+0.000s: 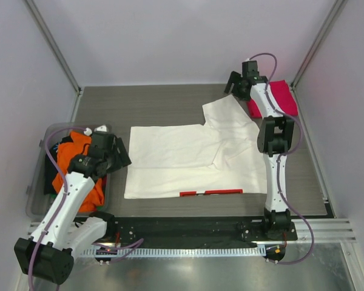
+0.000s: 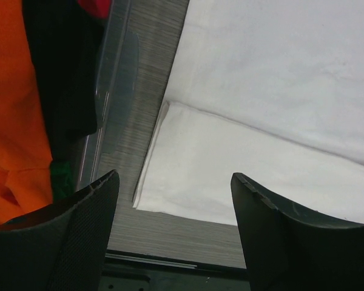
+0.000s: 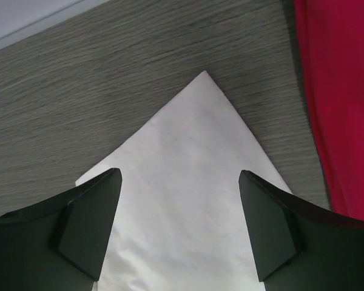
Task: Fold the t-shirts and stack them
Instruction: Fold the tshirt
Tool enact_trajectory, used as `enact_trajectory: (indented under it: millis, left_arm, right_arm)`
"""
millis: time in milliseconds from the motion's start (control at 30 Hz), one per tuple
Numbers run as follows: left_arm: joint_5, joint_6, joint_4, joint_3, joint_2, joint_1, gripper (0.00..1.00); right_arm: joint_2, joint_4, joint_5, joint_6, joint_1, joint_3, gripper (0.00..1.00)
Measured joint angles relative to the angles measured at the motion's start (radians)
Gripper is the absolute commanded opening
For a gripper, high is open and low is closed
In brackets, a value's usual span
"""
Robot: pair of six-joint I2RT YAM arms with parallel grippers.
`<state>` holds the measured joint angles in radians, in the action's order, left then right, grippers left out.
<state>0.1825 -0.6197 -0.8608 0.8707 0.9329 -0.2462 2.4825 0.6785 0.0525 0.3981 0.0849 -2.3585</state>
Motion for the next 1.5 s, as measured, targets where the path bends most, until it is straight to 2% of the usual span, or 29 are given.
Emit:
enact_trajectory:
  millis: [267,533,667,700,767,833,967,1033,1100,1300,1500]
  left_arm:
    - [-0.011,0.000,0.015,-0.003,-0.001,0.051,0.73]
    - [-0.026,0.001,0.021,-0.006,-0.009,0.065,0.73]
    - [-0.025,0.001,0.024,-0.010,-0.024,0.065,0.73]
    - [-0.025,0.001,0.026,-0.010,-0.027,0.066,0.73]
    - [-0.025,0.001,0.027,-0.010,-0.030,0.068,0.73]
    - [-0.025,0.001,0.027,-0.010,-0.030,0.072,0.73]
    - [-0.025,0.001,0.027,-0.010,-0.030,0.073,0.73]
    - [-0.025,0.001,0.027,-0.010,-0.030,0.074,0.73]
    - [-0.025,0.001,0.027,-0.010,-0.030,0.075,0.73]
    - [-0.026,0.001,0.032,-0.010,-0.028,0.077,0.74]
    - [-0.093,0.001,0.087,-0.009,0.068,0.097,0.73]
  right_arm:
    - [0.106,-0.095,-0.108,-0.016,0.014,-0.026,0.85]
    - [0.240,-0.213,-0.198,-0.029,0.034,-0.159,0.81]
    - [0.274,-0.260,-0.237,-0.035,0.045,-0.188,0.64]
    - [0.278,-0.268,-0.246,-0.040,0.049,-0.190,0.57]
    - [0.278,-0.272,-0.266,-0.048,0.058,-0.185,0.54]
    - [0.274,-0.295,-0.297,-0.053,0.072,-0.161,0.46]
    - [0.237,-0.331,-0.340,-0.052,0.093,-0.084,0.25]
    - [0.226,-0.331,-0.348,-0.053,0.097,-0.063,0.18]
    - [0.225,-0.331,-0.355,-0.057,0.098,-0.060,0.02]
    - [0.206,-0.319,-0.350,-0.058,0.098,-0.040,0.01]
    - [0.053,-0.254,-0.325,-0.057,0.098,0.141,0.01]
